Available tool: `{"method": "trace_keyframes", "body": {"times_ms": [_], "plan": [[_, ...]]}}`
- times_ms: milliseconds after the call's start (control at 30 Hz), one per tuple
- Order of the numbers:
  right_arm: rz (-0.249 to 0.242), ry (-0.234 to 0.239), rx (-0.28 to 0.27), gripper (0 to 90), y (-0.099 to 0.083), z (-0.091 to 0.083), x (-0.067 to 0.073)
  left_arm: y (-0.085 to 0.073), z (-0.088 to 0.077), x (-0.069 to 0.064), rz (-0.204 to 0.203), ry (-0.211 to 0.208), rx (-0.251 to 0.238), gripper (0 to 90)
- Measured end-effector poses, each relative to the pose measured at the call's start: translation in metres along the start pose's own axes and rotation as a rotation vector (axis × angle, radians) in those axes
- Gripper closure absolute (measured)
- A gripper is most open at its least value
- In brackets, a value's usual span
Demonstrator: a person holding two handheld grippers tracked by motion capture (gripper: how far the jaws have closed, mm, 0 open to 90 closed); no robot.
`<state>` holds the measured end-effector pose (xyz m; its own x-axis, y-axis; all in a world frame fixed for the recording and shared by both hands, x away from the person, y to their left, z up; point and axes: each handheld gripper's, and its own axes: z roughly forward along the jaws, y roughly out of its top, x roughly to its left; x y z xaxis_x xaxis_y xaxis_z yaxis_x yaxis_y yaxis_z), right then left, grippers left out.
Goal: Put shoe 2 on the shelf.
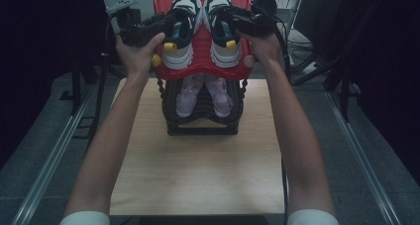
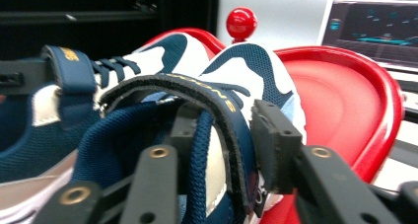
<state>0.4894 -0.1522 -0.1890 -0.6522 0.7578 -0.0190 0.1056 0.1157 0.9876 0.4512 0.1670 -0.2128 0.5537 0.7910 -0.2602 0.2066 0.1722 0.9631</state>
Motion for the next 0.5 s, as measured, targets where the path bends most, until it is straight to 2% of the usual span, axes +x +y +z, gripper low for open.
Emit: {"method": "trace_keyframes", "body": {"times_ms": [67, 133, 267, 500], "plan": [[0.017, 0.026, -0.008, 54.2, -0.001, -0.001, -0.001, 0.001, -0.001, 0.001, -0.005, -0.003, -0.001, 47.9], [0.027, 0.032, -0.017, 49.1, -0.001, -0.003, -0.002, 0.002, -0.003, 0.002, -0.017, -0.013, -0.022, 43.7], [0.04, 0.049, -0.023, 42.5, -0.001, -0.007, -0.005, 0.007, -0.009, 0.004, -0.042, -0.026, -0.056, 41.7], [0.077, 0.073, -0.041, 30.9, -0.001, -0.013, -0.009, 0.007, -0.013, 0.006, -0.062, -0.04, -0.054, 41.6]]}}
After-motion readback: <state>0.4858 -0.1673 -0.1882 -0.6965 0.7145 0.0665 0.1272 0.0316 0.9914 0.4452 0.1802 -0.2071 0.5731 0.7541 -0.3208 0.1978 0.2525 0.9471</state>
